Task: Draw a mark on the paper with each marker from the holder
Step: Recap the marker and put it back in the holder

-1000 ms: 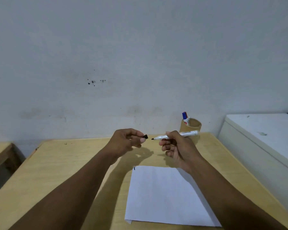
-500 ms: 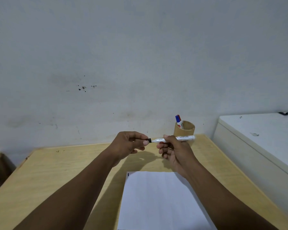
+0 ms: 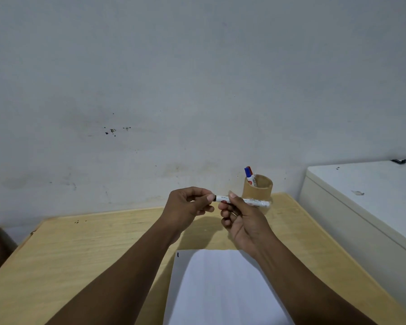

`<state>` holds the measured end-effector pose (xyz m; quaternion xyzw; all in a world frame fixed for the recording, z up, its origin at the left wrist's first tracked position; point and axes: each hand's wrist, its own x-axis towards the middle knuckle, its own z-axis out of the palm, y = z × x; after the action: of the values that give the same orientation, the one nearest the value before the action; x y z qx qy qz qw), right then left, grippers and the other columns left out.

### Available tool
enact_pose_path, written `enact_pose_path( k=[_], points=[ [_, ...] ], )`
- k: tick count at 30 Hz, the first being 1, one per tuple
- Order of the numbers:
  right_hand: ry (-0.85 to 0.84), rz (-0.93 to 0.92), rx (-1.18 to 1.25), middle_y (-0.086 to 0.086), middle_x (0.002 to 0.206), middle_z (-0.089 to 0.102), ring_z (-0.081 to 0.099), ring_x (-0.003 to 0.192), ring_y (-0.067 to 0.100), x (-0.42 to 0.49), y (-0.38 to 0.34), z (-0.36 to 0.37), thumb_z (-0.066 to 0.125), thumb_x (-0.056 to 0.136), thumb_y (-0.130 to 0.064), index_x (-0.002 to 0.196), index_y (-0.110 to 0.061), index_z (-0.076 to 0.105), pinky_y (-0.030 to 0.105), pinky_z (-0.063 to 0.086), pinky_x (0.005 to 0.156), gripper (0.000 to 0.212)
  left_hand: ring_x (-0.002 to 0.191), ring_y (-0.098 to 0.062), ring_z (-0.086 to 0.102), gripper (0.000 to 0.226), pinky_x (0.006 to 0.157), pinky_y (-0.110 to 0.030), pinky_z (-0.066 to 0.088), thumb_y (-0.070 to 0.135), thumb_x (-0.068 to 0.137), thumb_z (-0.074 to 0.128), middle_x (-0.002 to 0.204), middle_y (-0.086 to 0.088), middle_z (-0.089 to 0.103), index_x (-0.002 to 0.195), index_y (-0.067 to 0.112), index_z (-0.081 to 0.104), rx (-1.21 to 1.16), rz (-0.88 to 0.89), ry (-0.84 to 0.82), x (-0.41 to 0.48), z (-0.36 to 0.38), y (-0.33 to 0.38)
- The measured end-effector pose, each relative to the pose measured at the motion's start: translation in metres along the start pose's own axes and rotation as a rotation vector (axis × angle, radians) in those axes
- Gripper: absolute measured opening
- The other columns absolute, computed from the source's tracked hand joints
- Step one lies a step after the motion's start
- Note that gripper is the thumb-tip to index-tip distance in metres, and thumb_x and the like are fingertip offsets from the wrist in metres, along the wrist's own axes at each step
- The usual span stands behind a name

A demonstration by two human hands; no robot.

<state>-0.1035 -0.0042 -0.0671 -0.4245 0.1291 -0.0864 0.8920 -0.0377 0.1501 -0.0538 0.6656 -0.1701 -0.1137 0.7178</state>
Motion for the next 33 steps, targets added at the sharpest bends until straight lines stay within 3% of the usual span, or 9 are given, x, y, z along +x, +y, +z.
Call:
enact_pose_path(
  k=[4, 8, 12, 14, 17, 21, 25, 28, 33],
  points=[
    [0.016, 0.012, -0.005, 0.004, 0.061, 0.065, 0.054, 0.048, 0.01, 0.0, 0.004, 0.005, 0.07, 0.092, -0.022, 0.087, -0.009, 0.064, 0.022, 0.039, 0.047, 0.015, 0.076, -0.021, 0.074, 0.012, 0.077, -0.031, 0.055, 0.015, 0.087, 0.079, 0.083, -0.013, 0.075, 0.092, 0.004, 0.078, 0.028, 0.015, 0.012, 0.004, 0.0, 0.002],
    [0.234, -0.151, -0.136, 0.002, 0.071, 0.061, 0.05, 0.054, 0.013, 0.009, -0.01, -0.006, 0.081, 0.083, -0.037, 0.094, -0.015, 0.064, 0.024, 0.037, 0.046, 0.03, 0.069, -0.019, 0.072, 0.01, 0.074, -0.031, 0.053, 0.016, 0.088, 0.078, 0.082, -0.015, 0.074, 0.087, 0.006, 0.078, 0.066, 0.023, 0.048, 0.004, -0.002, 0.004],
    [0.436, -0.703, -0.977, -0.007, 0.114, 0.056, 0.056, 0.104, 0.014, 0.011, -0.025, -0.035, 0.085, 0.07, -0.053, 0.122, -0.03, 0.06, 0.032, 0.05, 0.083, 0.062, 0.065, -0.017, 0.072, 0.01, 0.07, -0.031, 0.052, 0.016, 0.089, 0.078, 0.078, -0.009, 0.074, 0.083, 0.007, 0.077, 0.121, 0.038, 0.063, 0.007, -0.007, 0.01],
    [0.266, -0.977, -1.497, -0.004, 0.116, 0.056, 0.052, 0.112, 0.018, 0.01, -0.03, -0.042, 0.079, 0.074, -0.048, 0.117, -0.027, 0.069, 0.036, 0.048, 0.085, 0.049, 0.066, -0.017, 0.073, 0.011, 0.07, -0.031, 0.052, 0.017, 0.089, 0.078, 0.075, -0.007, 0.073, 0.084, 0.007, 0.077, 0.142, 0.045, 0.054, 0.011, -0.002, 0.014],
    [0.083, -0.986, -1.756, 0.004, 0.104, 0.066, 0.061, 0.109, 0.029, 0.014, -0.042, -0.046, 0.075, 0.081, -0.036, 0.098, -0.019, 0.078, 0.039, 0.052, 0.078, 0.024, 0.067, -0.019, 0.074, 0.011, 0.069, -0.031, 0.051, 0.018, 0.089, 0.079, 0.076, -0.009, 0.075, 0.085, 0.007, 0.078, 0.165, 0.063, 0.035, 0.02, 0.015, 0.024],
    [0.138, -0.996, -1.815, 0.004, 0.093, 0.07, 0.06, 0.087, 0.029, 0.015, -0.072, -0.047, 0.066, 0.09, -0.031, 0.095, -0.014, 0.069, 0.036, 0.046, 0.068, 0.018, 0.073, -0.02, 0.078, 0.023, 0.07, -0.028, 0.055, 0.028, 0.091, 0.076, 0.084, -0.008, 0.08, 0.094, 0.005, 0.078, 0.175, 0.118, -0.014, 0.03, 0.045, 0.046],
    [0.216, -0.977, -1.57, 0.001, 0.085, 0.065, 0.06, 0.074, 0.024, 0.023, -0.104, -0.051, 0.059, 0.099, -0.03, 0.104, -0.013, 0.06, 0.037, 0.048, 0.066, 0.017, 0.078, -0.022, 0.076, 0.031, 0.072, -0.03, 0.054, 0.035, 0.1, 0.06, 0.097, -0.007, 0.075, 0.116, 0.01, 0.07, 0.124, 0.101, 0.032, 0.051, 0.067, 0.062],
    [0.324, -0.938, -1.288, -0.004, 0.085, 0.066, 0.064, 0.072, 0.02, 0.033, -0.116, -0.051, 0.062, 0.098, -0.02, 0.119, -0.012, 0.06, 0.033, 0.05, 0.071, 0.023, 0.096, -0.021, 0.072, 0.034, 0.083, -0.029, 0.051, 0.024, 0.098, 0.06, 0.118, -0.003, 0.069, 0.131, 0.016, 0.064, 0.542, 0.195, 0.038, 0.071, 0.076, 0.043],
    [0.314, -0.788, -1.188, -0.013, 0.083, 0.066, 0.069, 0.08, 0.013, 0.055, -0.104, -0.062, 0.066, 0.094, -0.014, 0.103, -0.013, 0.06, 0.032, 0.057, 0.077, 0.011, 0.126, -0.026, 0.06, 0.05, 0.105, -0.039, 0.048, 0.031, 0.095, 0.067, 0.146, -0.006, 0.056, 0.143, 0.022, 0.056, 0.878, 0.222, -0.033, 0.094, 0.1, 0.012]
  ],
)
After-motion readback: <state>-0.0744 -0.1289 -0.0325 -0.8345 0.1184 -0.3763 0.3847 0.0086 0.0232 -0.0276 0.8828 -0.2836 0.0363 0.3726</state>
